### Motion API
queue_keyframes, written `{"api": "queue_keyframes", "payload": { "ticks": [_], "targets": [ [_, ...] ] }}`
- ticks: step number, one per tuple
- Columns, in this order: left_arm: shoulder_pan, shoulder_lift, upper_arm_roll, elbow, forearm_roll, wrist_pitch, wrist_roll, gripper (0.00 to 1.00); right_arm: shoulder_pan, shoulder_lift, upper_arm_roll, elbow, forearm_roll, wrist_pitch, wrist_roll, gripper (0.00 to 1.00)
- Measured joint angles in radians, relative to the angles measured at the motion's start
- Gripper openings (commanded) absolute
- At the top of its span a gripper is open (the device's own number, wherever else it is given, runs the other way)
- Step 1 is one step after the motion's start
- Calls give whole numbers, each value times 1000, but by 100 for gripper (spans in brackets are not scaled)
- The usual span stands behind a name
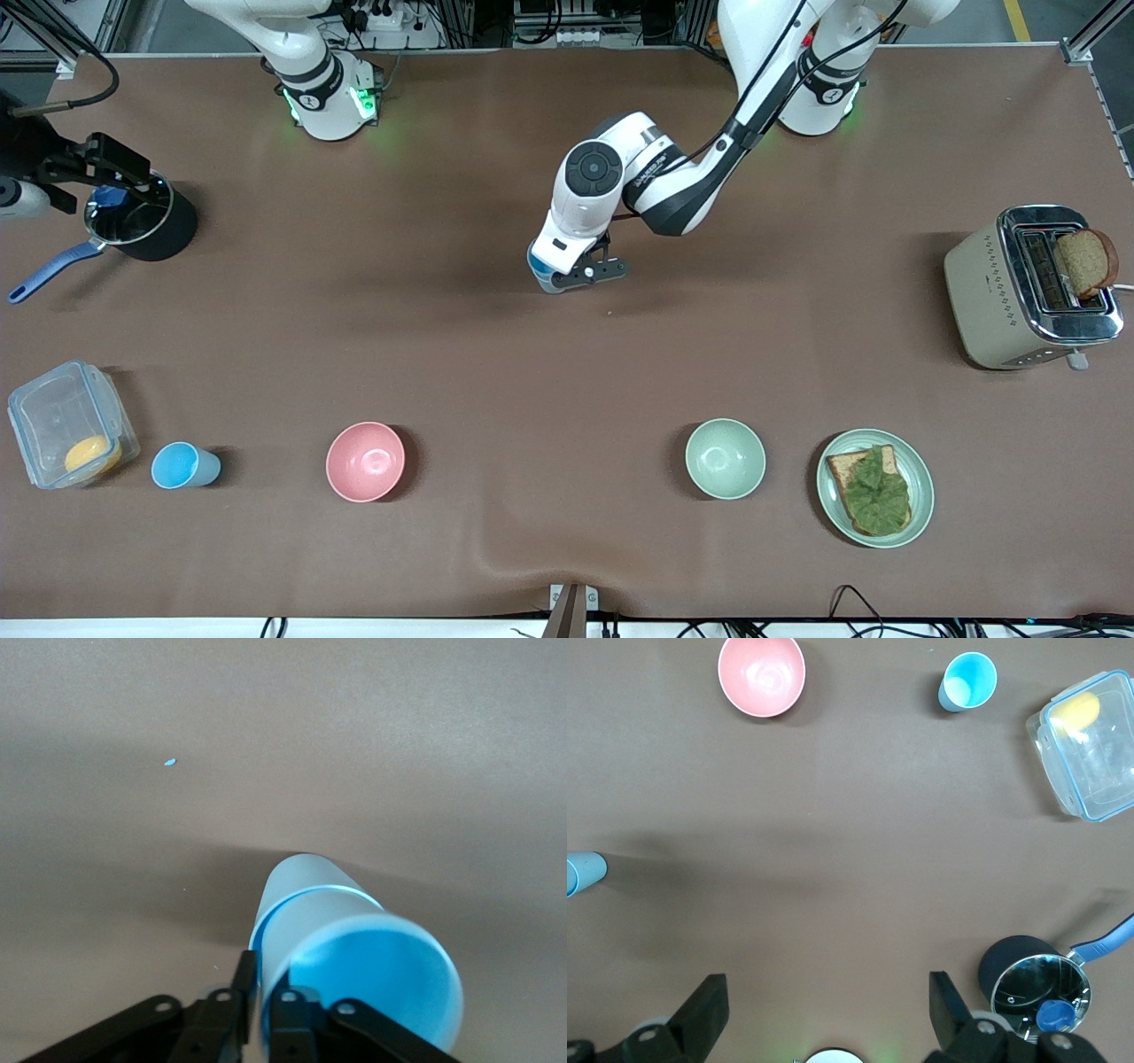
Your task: Stack blue cups with both arms
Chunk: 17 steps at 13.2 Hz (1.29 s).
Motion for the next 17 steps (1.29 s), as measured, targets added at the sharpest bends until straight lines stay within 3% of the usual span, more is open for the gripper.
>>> {"api": "queue_keyframes", "payload": {
  "ticks": [6,9,14,17],
  "targets": [
    [5,-15,10,42,11,5,-1,100,-1,4,-3,0,0,0,0,100],
    [42,-107,40,65,16,-20,-1,100,-2,5,-5,0,-1,0,0,100],
    [273,-325,51,74,40,-177,-1,100,-2,5,-6,0,-1,0,-6,100],
    [414,-392,53,131,41,-355,64,100,-10,5,-16,0,-1,0,-48,100]
  ]
}}
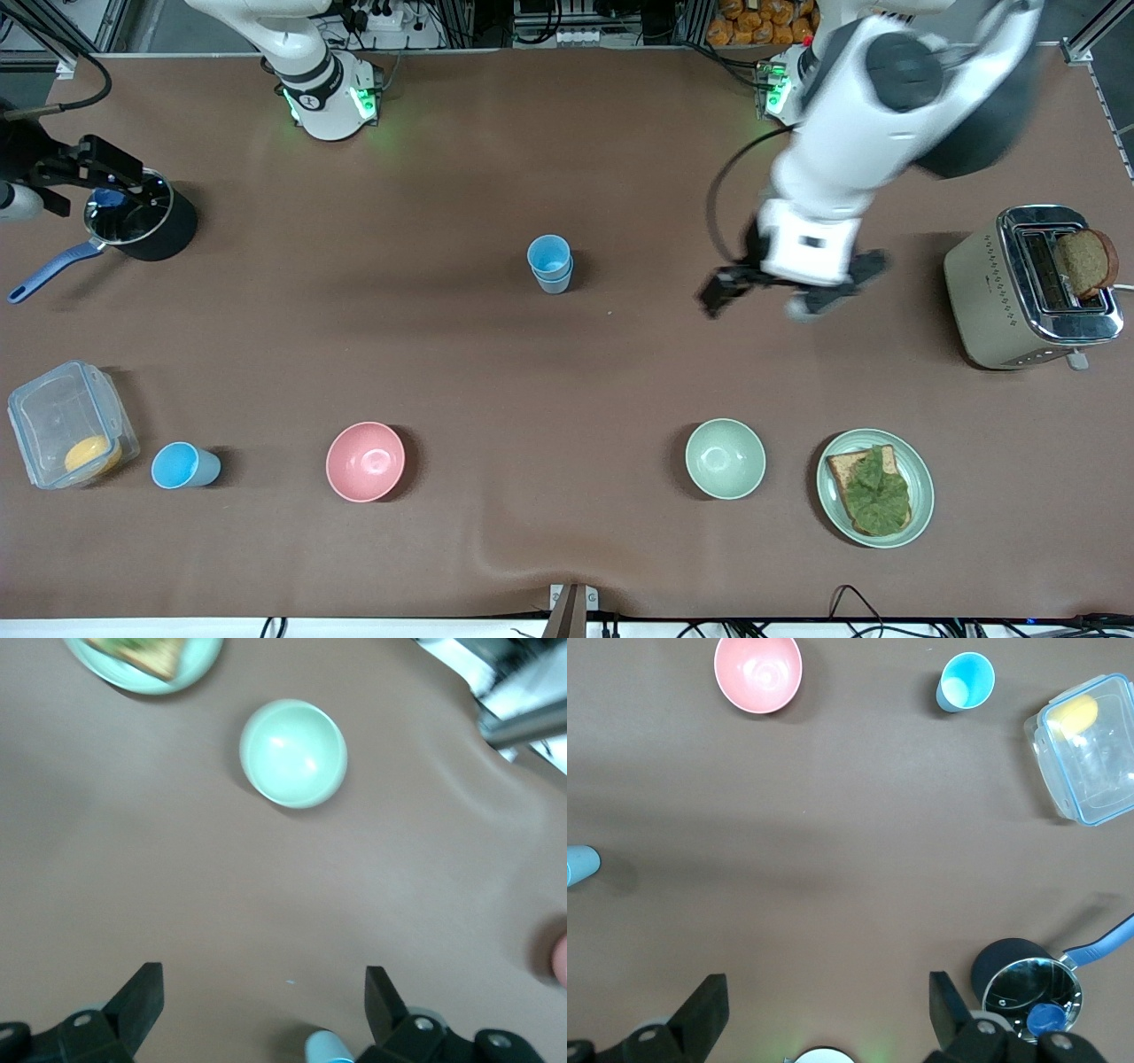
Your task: Stack blue cups with both arms
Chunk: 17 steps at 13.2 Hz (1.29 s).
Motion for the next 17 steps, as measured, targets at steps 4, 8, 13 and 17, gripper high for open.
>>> {"api": "queue_keyframes", "payload": {
  "ticks": [4,8,13,17],
  "targets": [
    [159,-29,0,91,1,-175,243,100,-32,-1,-2,0,0,-1,-39,100],
    [249,-64,61,98,1,-297,575,100,-39,-1,1,0,0,-1,-49,100],
    [265,-119,112,100,1,-361,732,100,-39,-1,4,-9,1,9,-49,100],
    [264,-119,112,100,1,-362,757,100,-39,-1,6,-20,1,24,-49,100]
  ]
}}
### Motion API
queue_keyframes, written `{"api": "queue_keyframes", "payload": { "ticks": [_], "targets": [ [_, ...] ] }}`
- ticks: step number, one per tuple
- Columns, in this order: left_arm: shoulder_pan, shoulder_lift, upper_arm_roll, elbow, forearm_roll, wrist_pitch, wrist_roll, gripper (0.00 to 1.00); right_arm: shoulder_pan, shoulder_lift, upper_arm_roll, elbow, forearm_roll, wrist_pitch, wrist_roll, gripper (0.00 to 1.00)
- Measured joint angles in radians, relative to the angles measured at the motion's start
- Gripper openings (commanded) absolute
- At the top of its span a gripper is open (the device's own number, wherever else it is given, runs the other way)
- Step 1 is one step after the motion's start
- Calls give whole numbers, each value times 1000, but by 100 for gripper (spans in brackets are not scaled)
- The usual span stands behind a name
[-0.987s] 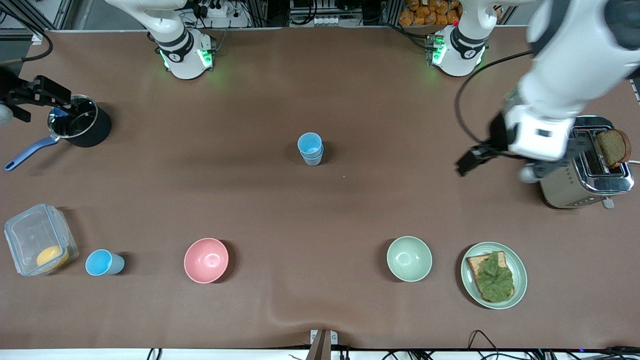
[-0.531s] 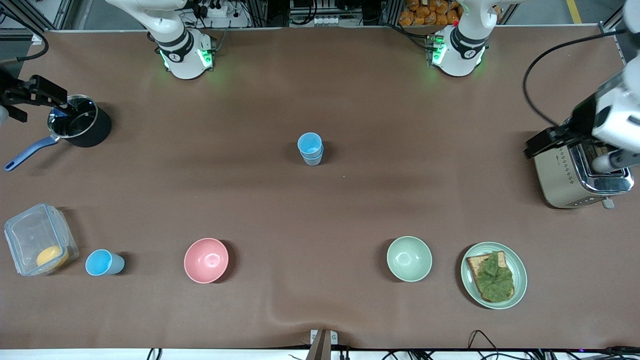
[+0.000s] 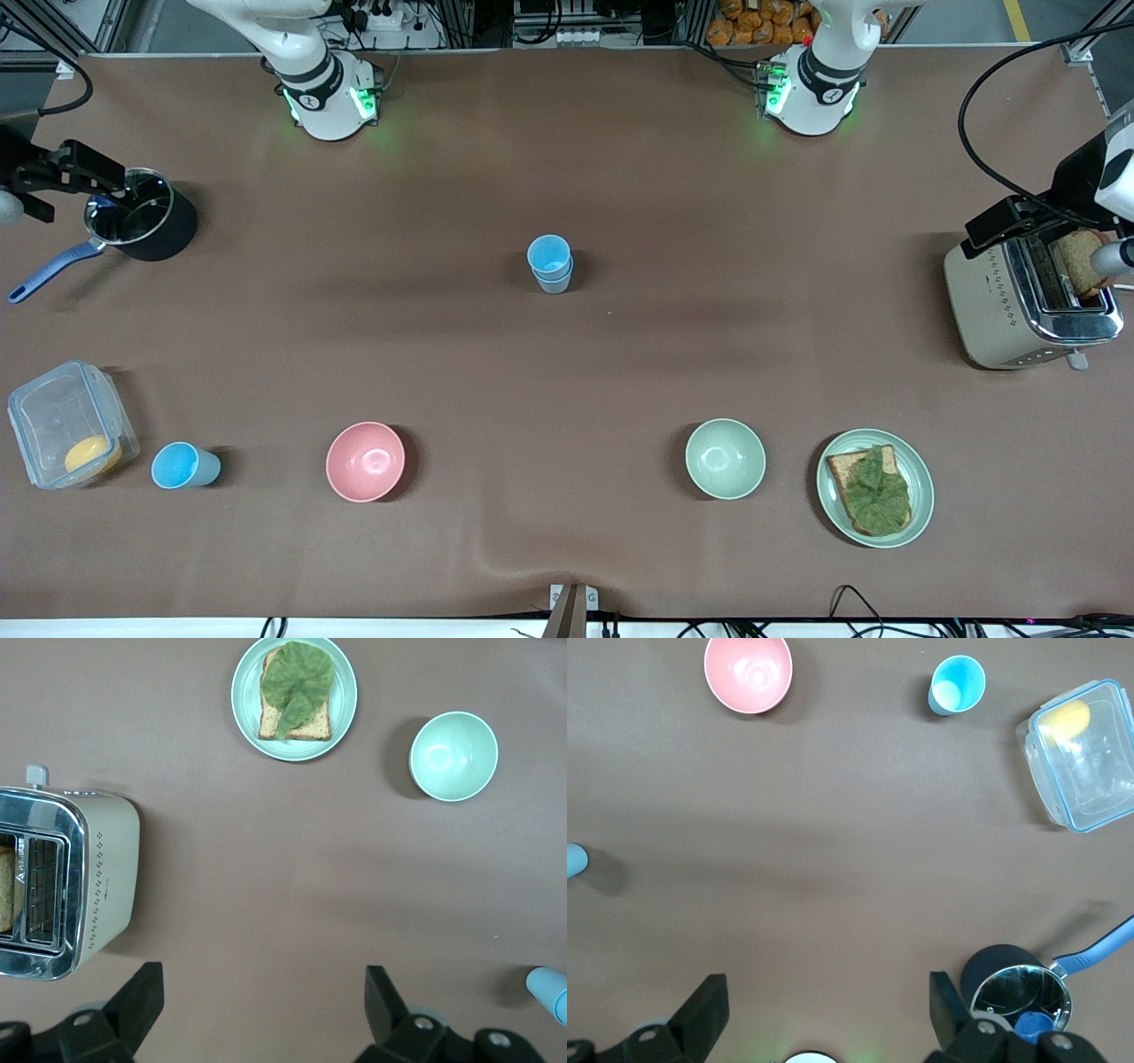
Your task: Stack blue cups with both arms
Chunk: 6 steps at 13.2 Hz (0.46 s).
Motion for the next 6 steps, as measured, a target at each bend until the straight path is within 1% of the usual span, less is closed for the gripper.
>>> {"api": "queue_keyframes", "payload": {
  "ticks": [6],
  "targets": [
    [-1,0,-2,0,0,-30,17,100,0,0,1,-4,0,10,0,100]
  ]
}}
